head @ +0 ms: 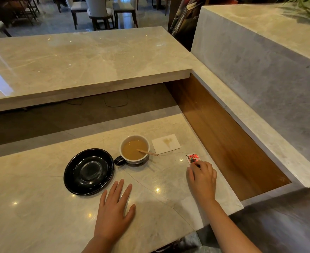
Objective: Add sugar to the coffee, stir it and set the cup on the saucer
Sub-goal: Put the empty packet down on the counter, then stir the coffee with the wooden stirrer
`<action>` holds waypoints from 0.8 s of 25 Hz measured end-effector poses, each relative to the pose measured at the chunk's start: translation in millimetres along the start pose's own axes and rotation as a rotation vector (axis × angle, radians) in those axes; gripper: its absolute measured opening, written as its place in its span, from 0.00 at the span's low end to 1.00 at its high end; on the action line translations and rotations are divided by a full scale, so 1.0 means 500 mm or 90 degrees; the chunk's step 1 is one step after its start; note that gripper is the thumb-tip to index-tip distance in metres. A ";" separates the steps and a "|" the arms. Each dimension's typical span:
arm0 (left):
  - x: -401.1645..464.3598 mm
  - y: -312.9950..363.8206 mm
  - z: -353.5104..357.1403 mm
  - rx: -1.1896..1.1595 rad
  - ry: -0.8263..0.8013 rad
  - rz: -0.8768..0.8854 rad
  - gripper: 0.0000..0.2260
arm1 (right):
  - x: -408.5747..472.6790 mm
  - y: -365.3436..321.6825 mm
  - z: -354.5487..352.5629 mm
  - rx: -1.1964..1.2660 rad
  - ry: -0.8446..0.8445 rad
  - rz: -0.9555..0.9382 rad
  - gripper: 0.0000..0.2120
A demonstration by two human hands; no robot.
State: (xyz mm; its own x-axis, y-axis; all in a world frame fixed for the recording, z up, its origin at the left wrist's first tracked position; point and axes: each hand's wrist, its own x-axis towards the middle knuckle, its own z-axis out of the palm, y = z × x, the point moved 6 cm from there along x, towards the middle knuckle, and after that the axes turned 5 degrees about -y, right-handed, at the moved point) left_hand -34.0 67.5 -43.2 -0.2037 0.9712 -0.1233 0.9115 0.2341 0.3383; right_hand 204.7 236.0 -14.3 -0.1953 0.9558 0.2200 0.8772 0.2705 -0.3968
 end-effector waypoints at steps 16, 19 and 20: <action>-0.002 0.001 0.001 -0.007 0.010 0.011 0.28 | 0.018 -0.141 -0.042 0.271 -0.105 -0.041 0.15; -0.004 -0.006 0.006 0.008 0.005 -0.001 0.28 | 0.037 -0.187 -0.001 0.411 -0.234 0.077 0.18; -0.003 -0.008 0.008 0.011 0.004 -0.004 0.28 | 0.043 -0.196 0.006 0.435 -0.245 0.091 0.18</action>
State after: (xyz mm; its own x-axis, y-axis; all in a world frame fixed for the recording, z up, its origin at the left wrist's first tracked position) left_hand -36.0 64.8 -47.9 -0.2113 0.9701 -0.1190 0.9161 0.2390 0.3218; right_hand 113.3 230.3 26.3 -0.3483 0.9255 -0.1487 0.4670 0.0337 -0.8836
